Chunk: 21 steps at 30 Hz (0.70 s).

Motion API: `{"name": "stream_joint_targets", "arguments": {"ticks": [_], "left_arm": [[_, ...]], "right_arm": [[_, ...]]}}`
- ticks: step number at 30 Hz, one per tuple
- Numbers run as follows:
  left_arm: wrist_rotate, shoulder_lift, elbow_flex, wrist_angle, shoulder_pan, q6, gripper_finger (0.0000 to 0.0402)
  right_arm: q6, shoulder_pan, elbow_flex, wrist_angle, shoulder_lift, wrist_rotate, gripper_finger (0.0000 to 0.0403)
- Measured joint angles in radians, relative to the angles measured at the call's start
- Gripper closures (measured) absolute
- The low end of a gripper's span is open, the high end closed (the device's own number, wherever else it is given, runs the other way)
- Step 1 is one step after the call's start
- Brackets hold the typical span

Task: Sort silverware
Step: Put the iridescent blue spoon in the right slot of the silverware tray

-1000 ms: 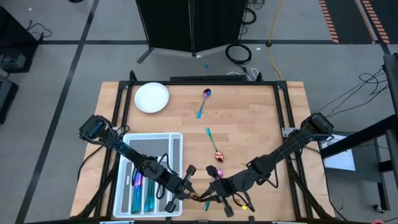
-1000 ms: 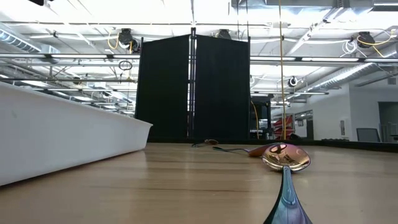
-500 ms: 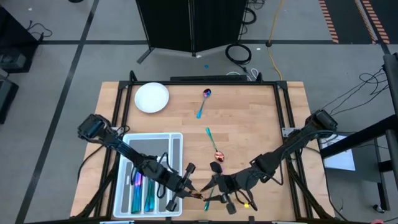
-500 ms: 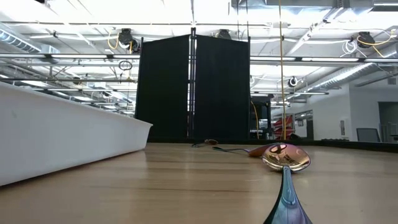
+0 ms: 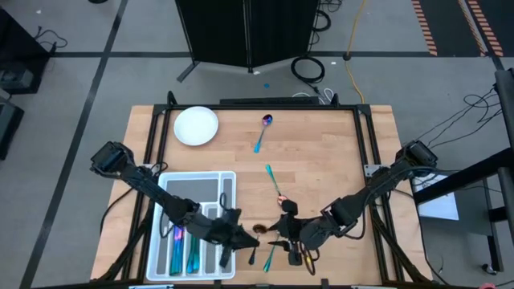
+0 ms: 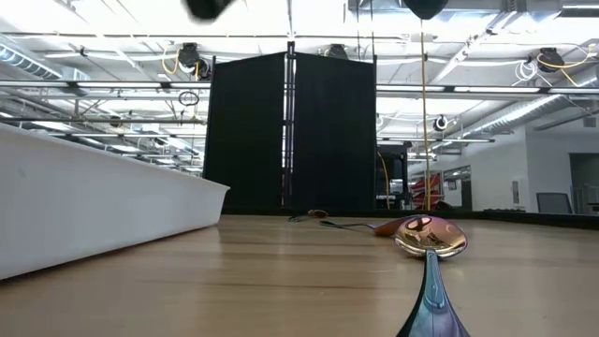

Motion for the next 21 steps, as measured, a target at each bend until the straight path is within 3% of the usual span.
{"name": "stream_joint_targets", "arguments": {"ticks": [6, 13, 21], "left_arm": [[-0.001, 0.000, 0.000, -0.272, 0.010, -0.372, 0.0401], [-0.033, -0.013, 0.000, -0.443, -0.026, -0.616, 0.0401], [-0.204, -0.192, 0.000, -0.914, -0.139, -0.923, 0.0401]], "right_arm": [[-0.016, 0.004, 0.000, -0.011, 0.001, 0.000, 0.0231], [-0.026, 0.032, 0.000, -0.039, 0.005, -0.006, 0.0231], [-0.022, 0.077, 0.000, -0.063, 0.005, -0.008, 0.0232]]}}
